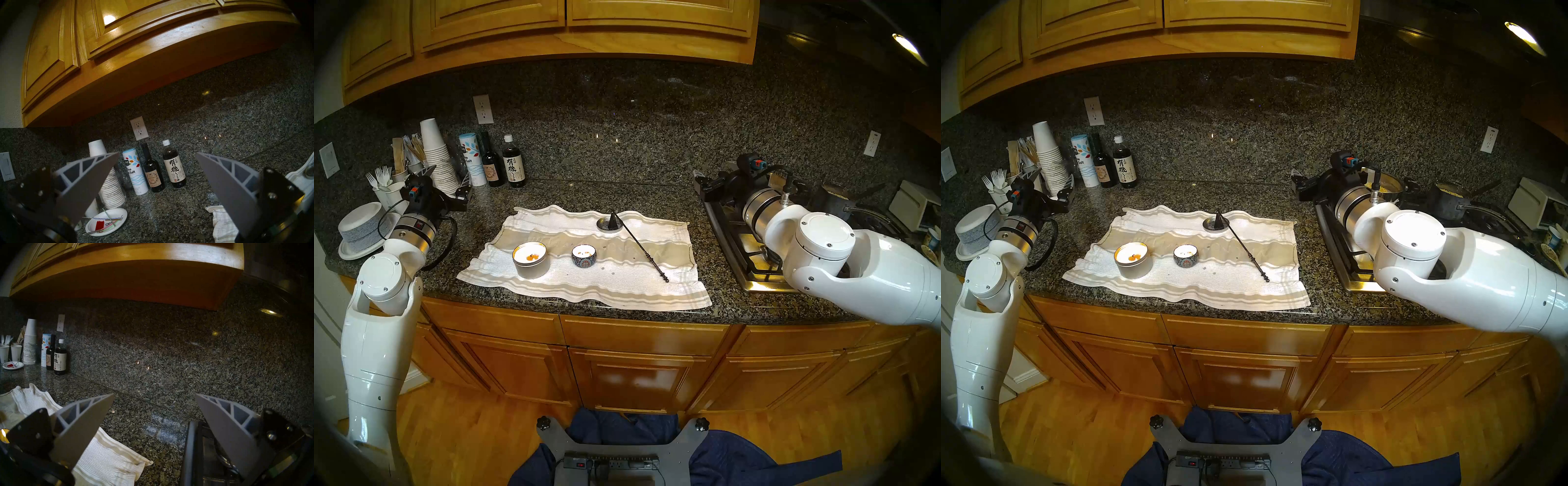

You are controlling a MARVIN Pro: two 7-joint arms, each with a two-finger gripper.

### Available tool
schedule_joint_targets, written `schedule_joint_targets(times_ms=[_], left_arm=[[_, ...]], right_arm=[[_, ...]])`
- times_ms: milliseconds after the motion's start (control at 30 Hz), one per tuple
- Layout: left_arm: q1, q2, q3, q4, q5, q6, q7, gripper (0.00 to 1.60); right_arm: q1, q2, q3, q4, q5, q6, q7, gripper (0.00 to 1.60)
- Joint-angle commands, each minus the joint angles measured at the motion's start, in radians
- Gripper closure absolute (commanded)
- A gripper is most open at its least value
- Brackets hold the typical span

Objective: Put out candle flame

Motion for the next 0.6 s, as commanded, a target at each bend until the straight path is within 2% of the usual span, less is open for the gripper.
schedule_joint_targets(times_ms=[0, 233, 367, 433, 533, 567], left_arm=[[-0.022, 0.012, -0.009, -0.024, 0.000, -0.009, 0.001, 0.00], [-0.021, 0.013, -0.008, -0.024, -0.001, -0.009, 0.003, 0.00], [-0.021, 0.015, -0.008, -0.024, -0.003, -0.009, 0.004, 0.00], [-0.020, 0.015, -0.007, -0.024, -0.003, -0.009, 0.005, 0.00], [-0.020, 0.016, -0.007, -0.024, -0.004, -0.009, 0.005, 0.00], [-0.020, 0.016, -0.007, -0.024, -0.004, -0.010, 0.006, 0.00]], right_arm=[[0.033, -0.012, 0.027, 0.013, -0.003, -0.009, 0.038, 0.00], [0.040, -0.044, 0.029, 0.051, 0.021, -0.009, 0.133, 0.00], [0.041, -0.064, 0.031, 0.073, 0.048, -0.013, 0.205, 0.00], [0.047, -0.073, 0.028, 0.089, 0.071, 0.006, 0.275, 0.00], [0.047, -0.083, 0.024, 0.101, 0.081, 0.007, 0.296, 0.00], [0.048, -0.086, 0.026, 0.113, 0.089, 0.013, 0.338, 0.00]])
